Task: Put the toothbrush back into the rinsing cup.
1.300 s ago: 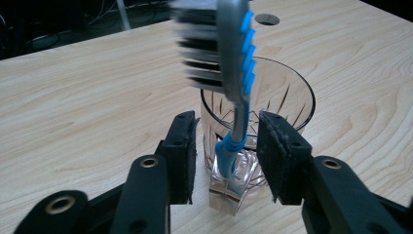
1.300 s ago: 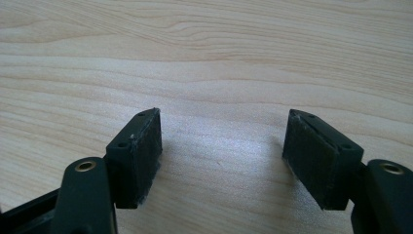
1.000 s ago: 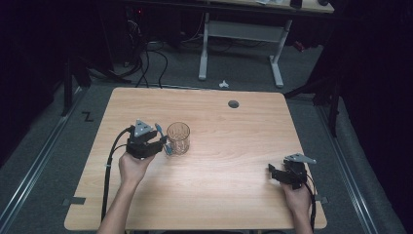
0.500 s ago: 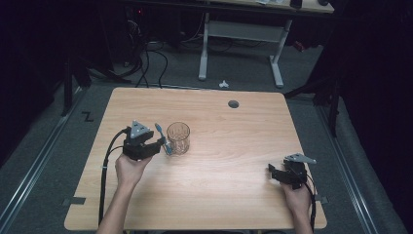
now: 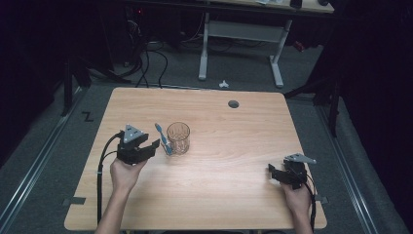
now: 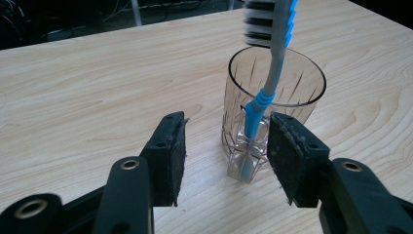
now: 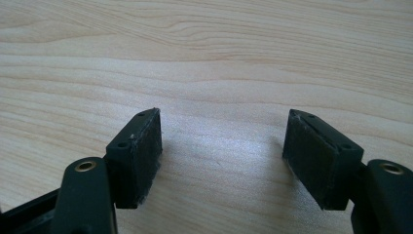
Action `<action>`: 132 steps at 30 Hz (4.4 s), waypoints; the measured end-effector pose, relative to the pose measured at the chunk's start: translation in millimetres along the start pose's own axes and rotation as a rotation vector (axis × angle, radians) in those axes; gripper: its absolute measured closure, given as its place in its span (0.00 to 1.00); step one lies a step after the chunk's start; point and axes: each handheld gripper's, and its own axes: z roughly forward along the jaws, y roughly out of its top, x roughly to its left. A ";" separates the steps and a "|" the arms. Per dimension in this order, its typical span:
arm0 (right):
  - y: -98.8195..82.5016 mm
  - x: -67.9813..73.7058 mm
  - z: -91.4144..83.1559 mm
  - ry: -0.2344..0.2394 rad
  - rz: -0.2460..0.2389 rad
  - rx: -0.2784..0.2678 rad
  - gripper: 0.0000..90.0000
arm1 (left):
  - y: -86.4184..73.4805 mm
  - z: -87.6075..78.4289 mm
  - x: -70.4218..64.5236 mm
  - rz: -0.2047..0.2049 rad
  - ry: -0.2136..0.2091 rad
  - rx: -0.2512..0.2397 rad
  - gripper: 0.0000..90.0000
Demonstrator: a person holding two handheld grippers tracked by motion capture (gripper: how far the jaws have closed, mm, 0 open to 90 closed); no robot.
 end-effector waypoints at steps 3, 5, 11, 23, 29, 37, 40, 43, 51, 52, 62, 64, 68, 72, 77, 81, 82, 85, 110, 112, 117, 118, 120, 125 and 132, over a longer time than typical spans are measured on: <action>0.0 0.0 0.0 0.000 0.000 0.000 0.34 | -0.2 -1.9 -0.2 -0.003 -0.002 -0.001 0.55; 0.0 0.0 0.0 0.000 0.000 0.000 0.34 | 0.0 -3.2 -0.2 -0.003 -0.003 -0.003 0.55; 0.0 0.0 0.0 0.000 0.000 0.000 0.34 | 0.6 -7.3 0.7 -0.027 -0.007 -0.002 0.55; 0.0 0.0 0.0 0.000 0.001 0.000 0.34 | 1.0 -16.0 2.9 -0.041 -0.003 -0.017 0.54; 0.1 0.1 0.0 0.000 0.002 0.001 0.34 | -0.8 -19.4 4.0 -0.038 0.003 -0.014 0.54; 0.0 0.0 0.0 0.000 0.000 0.000 0.34 | -4.8 -27.2 6.9 -0.043 0.012 -0.020 0.54; 0.1 0.1 0.0 0.000 0.001 0.000 0.34 | -6.7 -29.6 7.7 -0.046 0.015 -0.022 0.54; 0.0 0.1 0.0 0.000 0.001 0.000 0.34 | -8.7 -31.6 8.6 -0.047 0.017 -0.020 0.54; 0.0 0.0 0.0 0.000 0.000 0.000 0.34 | -13.2 -34.7 10.4 -0.058 0.022 -0.020 0.54; 0.0 0.0 0.0 0.000 0.000 0.000 0.34 | -13.7 -34.8 10.6 -0.059 0.021 -0.021 0.54; 0.0 0.1 0.0 0.000 0.001 0.000 0.34 | -19.0 -36.5 13.3 -0.078 0.027 -0.021 0.54; 0.0 0.1 0.0 0.000 0.002 0.001 0.34 | -20.4 -36.4 13.9 -0.082 0.029 -0.019 0.54; 0.0 0.0 0.0 0.000 0.000 0.000 0.34 | -24.2 -35.9 16.2 -0.093 0.036 -0.014 0.54; 0.0 0.1 0.0 0.000 0.001 0.000 0.34 | -28.3 -35.9 17.8 -0.102 0.041 -0.012 0.54; 0.0 0.0 0.0 0.000 0.000 0.000 0.34 | -33.1 -35.8 20.5 -0.116 0.047 -0.007 0.54; 0.0 0.0 0.0 0.000 0.000 0.000 0.34 | -36.8 -36.0 21.9 -0.129 0.045 -0.009 0.54; 0.0 0.0 0.0 0.000 0.000 0.000 0.34 | -37.4 -36.1 22.1 -0.131 0.045 -0.007 0.54; 0.0 0.0 0.0 0.000 0.000 0.000 0.34 | -39.4 -36.2 23.1 -0.141 0.040 -0.010 0.54; 0.0 0.0 0.0 0.000 0.000 0.000 0.34 | -58.6 -29.6 32.0 -0.206 0.041 0.024 0.54; 0.1 0.1 0.0 0.000 0.001 0.000 0.34 | -60.0 -29.4 32.3 -0.211 0.041 0.026 0.54; 0.0 0.1 0.0 0.000 0.000 0.000 0.34 | -63.0 -26.4 32.6 -0.219 0.040 0.032 0.54; 0.0 0.1 0.0 0.000 0.000 0.000 0.34 | -63.6 -25.5 32.6 -0.219 0.041 0.034 0.54; 0.0 0.0 0.0 0.000 0.000 0.000 0.34 | -64.9 -24.0 33.1 -0.221 0.041 0.042 0.54; 0.0 0.1 0.0 0.000 0.000 0.000 0.34 | -69.1 -20.0 34.3 -0.237 0.039 0.055 0.54; 0.0 0.1 0.0 0.000 0.000 0.000 0.34 | -72.8 -14.9 36.6 -0.255 0.044 0.075 0.54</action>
